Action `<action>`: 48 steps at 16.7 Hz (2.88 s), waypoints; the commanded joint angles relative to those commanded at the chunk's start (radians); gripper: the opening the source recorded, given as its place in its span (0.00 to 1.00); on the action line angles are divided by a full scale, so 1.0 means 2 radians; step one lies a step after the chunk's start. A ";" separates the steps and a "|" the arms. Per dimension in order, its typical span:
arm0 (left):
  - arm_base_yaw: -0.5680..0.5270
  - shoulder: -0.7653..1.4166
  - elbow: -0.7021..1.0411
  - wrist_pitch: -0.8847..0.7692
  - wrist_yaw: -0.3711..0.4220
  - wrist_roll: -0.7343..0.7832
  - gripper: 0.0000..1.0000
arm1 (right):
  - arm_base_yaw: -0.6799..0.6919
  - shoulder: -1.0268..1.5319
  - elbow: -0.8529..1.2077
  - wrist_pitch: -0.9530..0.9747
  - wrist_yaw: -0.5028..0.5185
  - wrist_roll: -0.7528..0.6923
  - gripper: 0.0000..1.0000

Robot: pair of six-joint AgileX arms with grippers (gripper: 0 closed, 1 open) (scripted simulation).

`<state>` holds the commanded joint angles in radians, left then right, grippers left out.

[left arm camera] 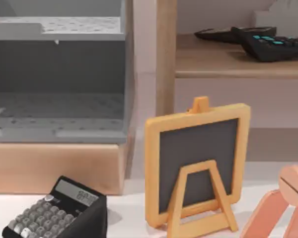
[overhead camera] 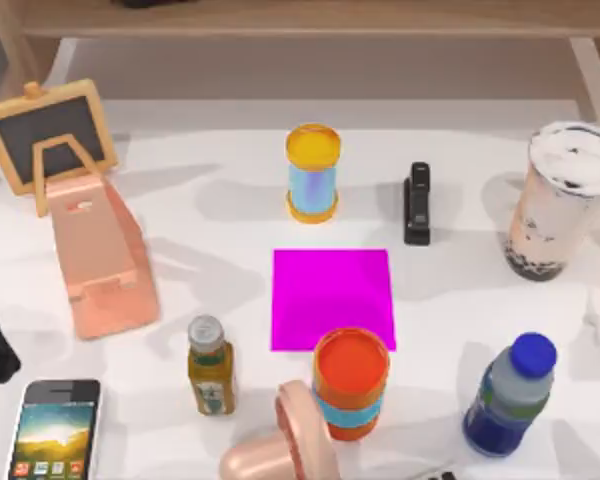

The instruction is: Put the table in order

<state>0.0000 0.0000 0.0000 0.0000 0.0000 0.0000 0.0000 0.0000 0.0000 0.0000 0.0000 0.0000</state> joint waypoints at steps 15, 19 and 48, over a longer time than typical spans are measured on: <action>0.057 0.340 0.284 -0.196 0.007 0.393 1.00 | 0.000 0.000 0.000 0.000 0.000 0.000 1.00; 0.087 0.515 0.427 -0.296 0.009 0.603 1.00 | 0.000 0.000 0.000 0.000 0.000 0.000 1.00; 0.171 1.058 0.764 -0.488 0.004 1.249 1.00 | 0.000 0.000 0.000 0.000 0.000 0.000 1.00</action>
<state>0.3414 2.1159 1.5279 -0.9762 0.0071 2.4981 0.0000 0.0000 0.0000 0.0000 0.0000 0.0000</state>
